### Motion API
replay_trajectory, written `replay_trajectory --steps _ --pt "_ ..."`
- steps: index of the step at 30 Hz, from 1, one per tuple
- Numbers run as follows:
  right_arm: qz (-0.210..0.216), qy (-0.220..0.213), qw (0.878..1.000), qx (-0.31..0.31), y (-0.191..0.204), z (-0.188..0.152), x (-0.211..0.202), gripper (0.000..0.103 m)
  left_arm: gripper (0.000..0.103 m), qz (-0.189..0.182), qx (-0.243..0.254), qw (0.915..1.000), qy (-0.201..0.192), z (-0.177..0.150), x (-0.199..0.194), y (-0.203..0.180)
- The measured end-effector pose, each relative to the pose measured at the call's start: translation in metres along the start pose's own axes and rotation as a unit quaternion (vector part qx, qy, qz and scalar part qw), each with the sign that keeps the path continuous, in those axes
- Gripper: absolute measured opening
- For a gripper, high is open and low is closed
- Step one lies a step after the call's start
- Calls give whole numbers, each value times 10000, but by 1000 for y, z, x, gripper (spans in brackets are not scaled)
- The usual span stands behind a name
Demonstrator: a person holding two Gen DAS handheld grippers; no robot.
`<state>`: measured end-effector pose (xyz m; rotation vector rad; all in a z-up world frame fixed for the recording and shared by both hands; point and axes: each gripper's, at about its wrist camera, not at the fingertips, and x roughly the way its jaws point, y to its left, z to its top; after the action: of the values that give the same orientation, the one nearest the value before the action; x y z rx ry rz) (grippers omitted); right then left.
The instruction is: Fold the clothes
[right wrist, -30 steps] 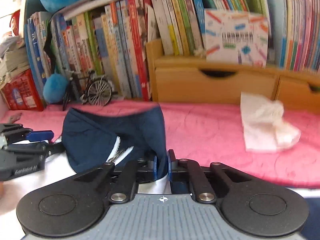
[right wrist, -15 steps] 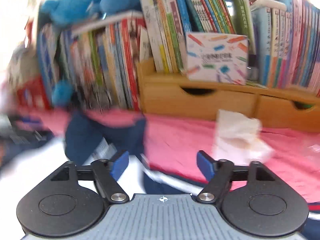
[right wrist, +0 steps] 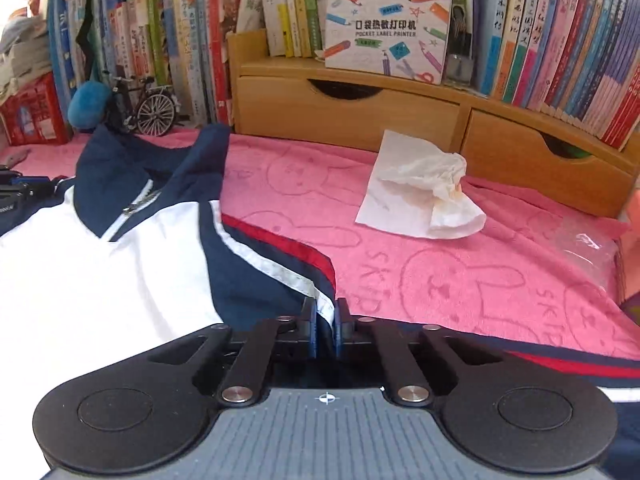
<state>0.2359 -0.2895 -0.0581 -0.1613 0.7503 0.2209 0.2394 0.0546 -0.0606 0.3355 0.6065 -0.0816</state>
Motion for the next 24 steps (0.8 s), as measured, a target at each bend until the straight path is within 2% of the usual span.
replay_trajectory --steps 5,7,8,10,11,13,15,17,19,20,21,22,23,24 --pt "-845 -748 9930 -350 7 18 -23 6 0 443 -102 9977 -509 31 -1 20" --pt "-1112 -886 9888 -458 6 31 -23 6 0 605 -400 9955 -605 47 6 37" --pt "-1181 -912 9877 -466 6 36 -20 6 0 497 -525 9959 -539 51 11 43" --pt "-1285 -928 9861 -493 5 43 -12 6 2 -228 -561 9980 -204 53 22 48" --pt "-1304 -902 9859 -526 7 44 -7 6 6 -590 -578 9966 -36 53 27 50" --pt "-1299 -745 9869 -596 8 38 4 6 23 -1306 -510 9898 256 46 33 50" --pt "-1015 -561 9920 -502 2 31 9 8 68 -1615 -170 9861 350 32 32 41" --pt "-576 -340 9975 -219 -10 23 10 12 92 -1758 206 9836 333 19 24 32" --pt "-30 -211 9997 81 -24 18 9 24 99 -1895 432 9801 416 14 26 28" --pt "166 -161 9996 138 -28 18 10 28 103 -1929 391 9792 503 12 29 27" --pt "339 -114 9992 180 -30 17 12 39 103 -1916 115 9795 605 10 35 29" --pt "511 -66 9984 222 -32 17 14 55 103 -1901 -162 9791 706 9 40 30" --pt "684 -18 9973 264 -35 17 16 61 103 -1841 -425 9789 772 8 44 32" --pt "856 30 9959 306 -37 17 18 70 96 -1638 -614 9820 707 8 43 29"
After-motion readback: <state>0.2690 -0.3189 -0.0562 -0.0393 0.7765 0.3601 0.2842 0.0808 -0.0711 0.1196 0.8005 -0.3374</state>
